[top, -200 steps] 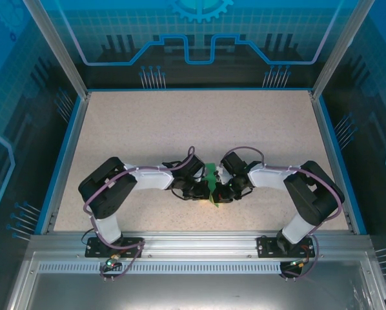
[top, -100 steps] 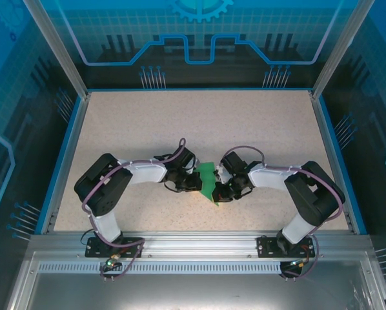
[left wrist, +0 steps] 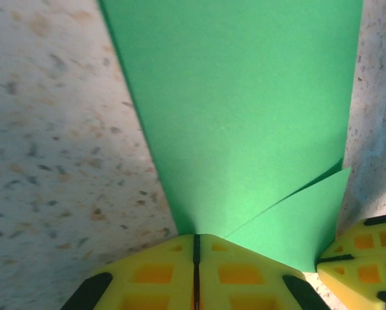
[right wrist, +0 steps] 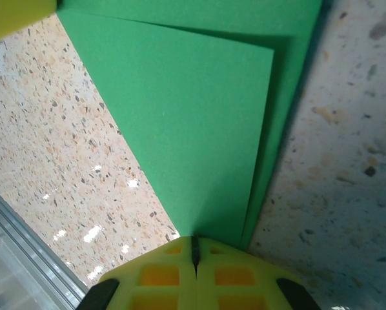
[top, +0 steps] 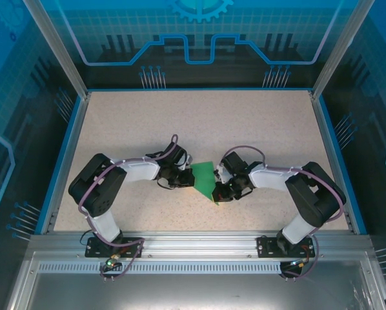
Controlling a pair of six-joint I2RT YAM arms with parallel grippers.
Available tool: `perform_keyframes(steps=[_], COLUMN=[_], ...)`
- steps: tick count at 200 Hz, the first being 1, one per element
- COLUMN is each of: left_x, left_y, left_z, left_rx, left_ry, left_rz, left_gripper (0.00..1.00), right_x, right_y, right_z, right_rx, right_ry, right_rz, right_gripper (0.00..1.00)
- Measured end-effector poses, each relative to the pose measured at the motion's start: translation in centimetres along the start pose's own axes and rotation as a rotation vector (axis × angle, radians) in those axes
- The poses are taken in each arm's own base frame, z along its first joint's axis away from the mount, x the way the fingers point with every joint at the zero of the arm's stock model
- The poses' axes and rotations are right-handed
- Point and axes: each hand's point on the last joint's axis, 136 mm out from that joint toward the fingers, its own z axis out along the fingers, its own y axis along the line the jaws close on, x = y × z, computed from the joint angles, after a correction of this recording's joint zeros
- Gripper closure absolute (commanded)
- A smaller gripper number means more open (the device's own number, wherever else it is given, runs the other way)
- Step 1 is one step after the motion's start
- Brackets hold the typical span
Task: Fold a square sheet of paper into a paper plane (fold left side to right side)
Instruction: Third fold the triangle at the center of the table, then fourth fold the wing at the center of the table.
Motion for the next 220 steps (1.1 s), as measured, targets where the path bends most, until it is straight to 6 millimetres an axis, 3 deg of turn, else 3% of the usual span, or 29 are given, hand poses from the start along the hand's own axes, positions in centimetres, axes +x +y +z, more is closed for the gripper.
perform_keyframes(steps=[21, 52, 67, 99, 113, 134, 176, 220], left_x=[-0.7, -1.2, -1.2, -0.3, 0.3, 1.4, 2.0, 2.9], left_y=[1.4, 3.2, 3.0, 1.6, 1.0, 0.1, -2.5, -2.4], left_z=[-0.9, -3.0, -4.0, -5.1, -5.0, -4.4, -3.3, -1.0], left_rx=[-0.039, -0.094, -0.082, 0.001, 0.045, 0.096, 0.182, 0.171], left_ry=[-0.032, -0.087, -0.112, -0.128, -0.122, -0.095, -0.074, -0.028], left_rz=[-0.025, -0.051, -0.055, -0.113, -0.144, -0.188, -0.223, -0.263], left_gripper=[0.86, 0.75, 0.68, 0.58, 0.53, 0.47, 0.41, 0.41], right_x=[0.3, 0.4, 0.3, -0.8, -1.3, -1.9, -2.3, -2.7], right_y=[0.0, 0.0, 0.1, 0.8, 0.9, 0.8, -0.1, -0.1], right_z=[-0.1, -0.4, -1.1, -3.8, -5.0, -5.9, -4.7, -4.8], right_rx=[-0.003, 0.0, 0.009, 0.044, 0.068, 0.1, 0.136, 0.15], right_ry=[-0.005, -0.014, -0.036, -0.153, -0.208, -0.26, -0.223, -0.234], right_rz=[-0.003, -0.013, -0.031, -0.123, -0.166, -0.221, -0.244, -0.267], right_gripper=[1.0, 0.87, 0.83, 0.61, 0.5, 0.42, 0.41, 0.4])
